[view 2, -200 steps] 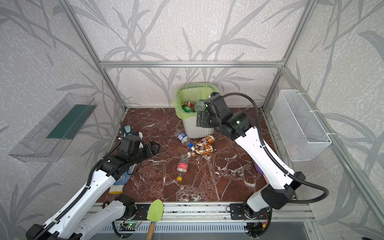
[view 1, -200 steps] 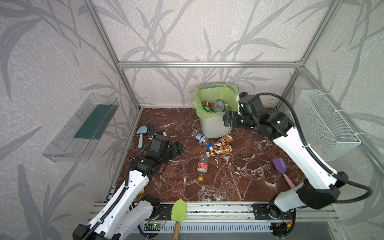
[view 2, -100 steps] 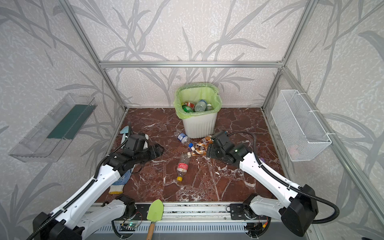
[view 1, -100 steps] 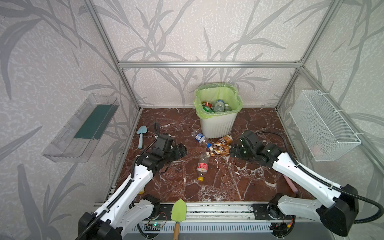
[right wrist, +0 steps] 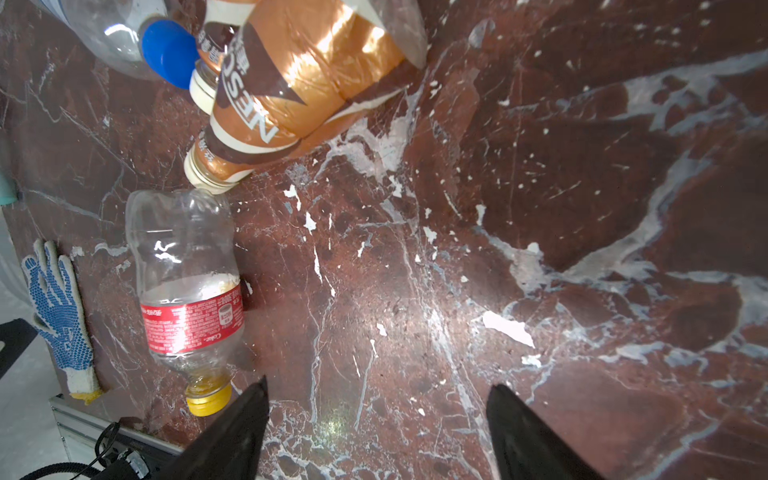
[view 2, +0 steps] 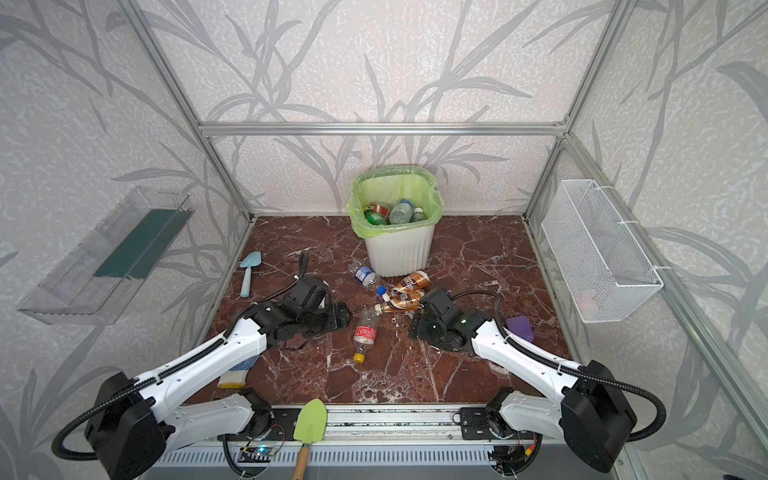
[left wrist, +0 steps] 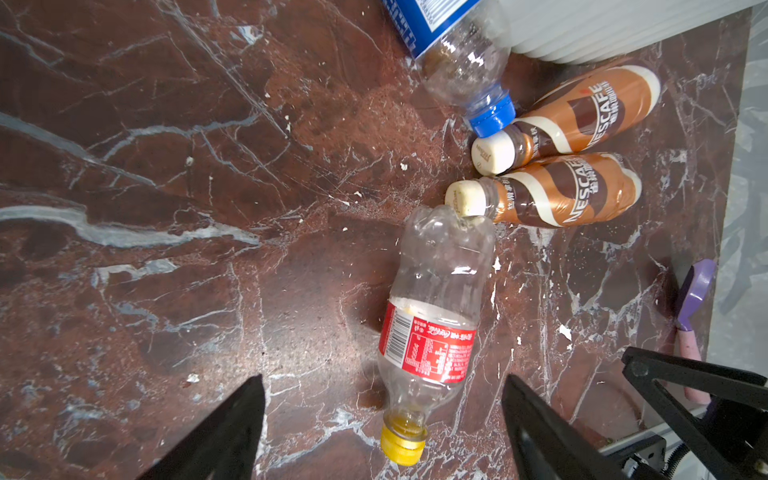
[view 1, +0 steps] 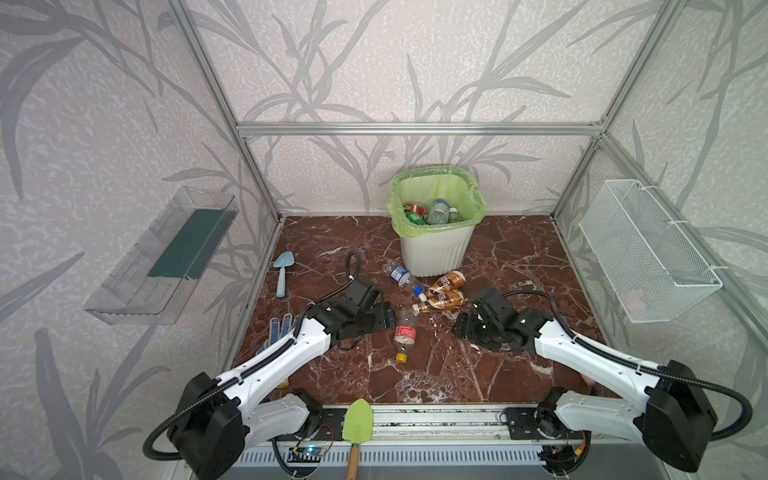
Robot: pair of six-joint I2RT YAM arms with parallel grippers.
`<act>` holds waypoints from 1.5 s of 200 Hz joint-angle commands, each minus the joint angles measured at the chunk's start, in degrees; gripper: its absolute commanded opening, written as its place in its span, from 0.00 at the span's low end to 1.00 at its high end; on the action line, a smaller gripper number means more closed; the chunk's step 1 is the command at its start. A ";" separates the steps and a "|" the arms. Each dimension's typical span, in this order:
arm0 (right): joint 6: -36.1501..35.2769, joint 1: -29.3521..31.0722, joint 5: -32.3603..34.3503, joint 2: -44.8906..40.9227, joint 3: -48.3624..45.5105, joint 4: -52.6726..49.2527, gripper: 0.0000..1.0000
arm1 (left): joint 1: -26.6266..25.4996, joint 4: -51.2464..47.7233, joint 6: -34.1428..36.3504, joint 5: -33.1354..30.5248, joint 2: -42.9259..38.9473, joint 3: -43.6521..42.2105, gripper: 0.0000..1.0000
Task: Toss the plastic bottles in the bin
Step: 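Grasp the clear red-labelled bottle with yellow cap using the left gripper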
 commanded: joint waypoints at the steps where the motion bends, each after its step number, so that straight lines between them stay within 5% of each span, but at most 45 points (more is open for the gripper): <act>1: 1.16 0.29 -0.43 -1.86 -0.86 1.66 0.83 | -2.20 1.42 -2.10 -2.59 2.01 -0.20 0.90; 56: 1.69 0.30 0.52 -4.47 -1.92 0.79 0.83 | -7.30 3.88 -3.06 -3.79 9.40 2.17 0.89; 150: 2.62 0.36 2.72 -9.62 -3.57 -2.09 0.82 | -8.01 6.28 -1.96 -2.19 17.66 6.45 0.89; 300: 2.66 0.31 2.45 -8.46 -3.50 -1.32 0.80 | -8.07 8.09 -1.56 -0.17 21.92 6.38 0.64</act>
